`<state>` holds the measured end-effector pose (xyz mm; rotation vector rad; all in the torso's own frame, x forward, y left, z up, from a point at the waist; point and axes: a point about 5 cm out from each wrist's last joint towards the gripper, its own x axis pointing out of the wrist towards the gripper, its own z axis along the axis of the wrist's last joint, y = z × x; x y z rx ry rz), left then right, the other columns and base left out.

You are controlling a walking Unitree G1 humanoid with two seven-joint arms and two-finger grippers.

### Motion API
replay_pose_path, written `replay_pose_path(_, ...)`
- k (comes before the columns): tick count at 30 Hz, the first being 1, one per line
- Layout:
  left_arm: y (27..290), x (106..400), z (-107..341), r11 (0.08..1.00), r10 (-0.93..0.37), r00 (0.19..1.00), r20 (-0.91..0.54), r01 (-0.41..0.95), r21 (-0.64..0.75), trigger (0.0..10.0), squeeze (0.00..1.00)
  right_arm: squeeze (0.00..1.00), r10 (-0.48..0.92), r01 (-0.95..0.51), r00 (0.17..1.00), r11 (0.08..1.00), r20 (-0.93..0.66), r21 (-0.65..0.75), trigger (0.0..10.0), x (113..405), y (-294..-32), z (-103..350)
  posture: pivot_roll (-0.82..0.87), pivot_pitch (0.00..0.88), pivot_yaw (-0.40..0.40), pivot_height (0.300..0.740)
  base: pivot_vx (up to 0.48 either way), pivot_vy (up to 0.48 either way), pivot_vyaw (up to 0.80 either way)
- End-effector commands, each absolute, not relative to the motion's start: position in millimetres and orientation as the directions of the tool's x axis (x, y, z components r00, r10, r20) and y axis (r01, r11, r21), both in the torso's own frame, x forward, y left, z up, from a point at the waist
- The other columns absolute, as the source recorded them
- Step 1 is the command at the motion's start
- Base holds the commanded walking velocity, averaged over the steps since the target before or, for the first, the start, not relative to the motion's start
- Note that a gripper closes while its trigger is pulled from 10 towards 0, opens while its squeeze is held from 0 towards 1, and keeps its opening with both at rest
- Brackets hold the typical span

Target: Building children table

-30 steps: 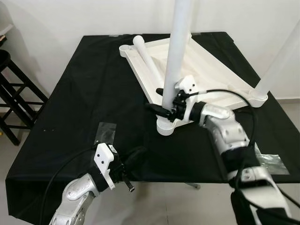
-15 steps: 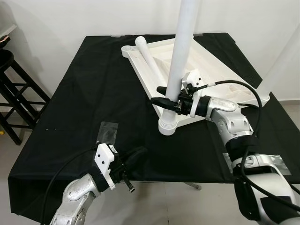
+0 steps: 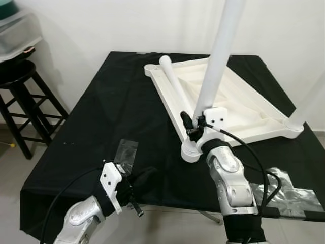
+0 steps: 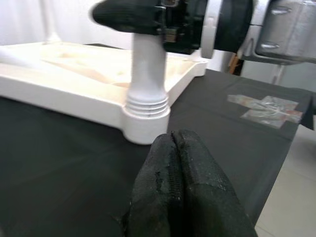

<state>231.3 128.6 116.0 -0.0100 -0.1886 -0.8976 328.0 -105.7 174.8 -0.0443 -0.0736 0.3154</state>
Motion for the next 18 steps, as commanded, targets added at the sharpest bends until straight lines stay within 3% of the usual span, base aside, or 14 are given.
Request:
replay_pose_path(1,129.7,231.0,114.4,0.623,-0.778,0.609,0.156,0.779,0.069,10.0,0.0,0.0,0.307,-0.316,0.934,0.949,-0.184,-0.021,3.9,325.5,-110.5,123.6,0.02,0.127,0.004,0.74,0.0,0.0,0.0)
replay_pose_path(2,129.9,231.2,114.4,0.629,-0.773,0.614,0.158,0.774,0.069,10.0,0.0,0.0,0.316,-0.325,0.934,0.945,-0.168,-0.028,10.0,329.9,-110.3,129.0,0.03,0.128,0.003,0.74,0.0,0.0,0.0)
replay_pose_path(3,129.9,231.2,114.4,0.629,-0.773,0.614,0.158,0.774,0.069,10.0,0.0,0.0,0.316,-0.325,0.934,0.945,-0.168,-0.028,10.0,329.9,-110.3,129.0,0.03,0.128,0.003,0.74,0.0,0.0,0.0)
replay_pose_path(4,129.9,231.3,114.4,0.635,-0.769,0.619,0.16,0.77,0.069,10.0,0.0,0.51,0.337,-0.343,0.93,0.939,-0.144,-0.02,10.0,333.8,-110.3,135.9,0.03,0.126,0.001,0.74,0.0,0.0,0.0)
replay_pose_path(6,129.7,231.4,114.4,0.639,-0.765,0.623,0.162,0.766,0.069,10.0,0.0,0.51,0.333,-0.337,0.935,0.942,-0.121,-0.008,10.0,333.4,-108.4,144.7,0.03,0.126,0.001,0.74,0.0,0.0,0.0)
replay_pose_path(7,129.1,231.6,114.3,0.637,-0.767,0.621,0.162,0.768,0.07,10.0,0.0,1.0,0.377,-0.378,0.922,0.926,-0.093,0.003,10.0,335.3,-104.5,154.8,0.03,0.122,0.0,0.74,0.0,0.0,0.0)
replay_pose_path(10,127.7,232.4,114.0,0.63,-0.772,0.615,0.159,0.773,0.07,10.0,0.0,0.94,0.521,-0.523,0.852,0.85,-0.048,-0.054,10.0,338.1,-96.2,174.3,0.03,0.119,-0.002,0.74,0.0,0.0,0.0)
replay_pose_path(11,127.4,232.5,113.9,0.63,-0.773,0.614,0.159,0.774,0.071,10.0,0.0,0.0,0.59,-0.591,0.807,0.804,-0.038,-0.062,10.0,336.2,-92.0,179.5,0.02,0.118,-0.005,0.74,0.0,0.0,0.0)
replay_pose_path(13,127.2,232.6,113.9,0.63,-0.773,0.614,0.16,0.774,0.071,10.0,0.0,0.0,0.633,-0.634,0.773,0.771,-0.03,-0.063,10.0,334.6,-89.2,182.9,0.02,0.118,-0.005,0.74,0.0,0.0,0.0)
replay_pose_path(17,125.9,234.0,113.7,0.634,-0.769,0.618,0.163,0.77,0.07,10.0,0.0,0.0,0.81,-0.804,0.586,0.576,-0.033,-0.15,10.0,330.1,-84.6,195.0,0.02,0.115,-0.008,0.74,0.0,0.0,0.0)
replay_pose_path(18,125.9,234.0,113.7,0.634,-0.769,0.618,0.163,0.77,0.07,10.0,0.0,0.0,0.81,-0.804,0.586,0.576,-0.033,-0.15,10.0,330.1,-84.6,195.0,0.02,0.115,-0.008,0.74,0.0,0.0,0.0)
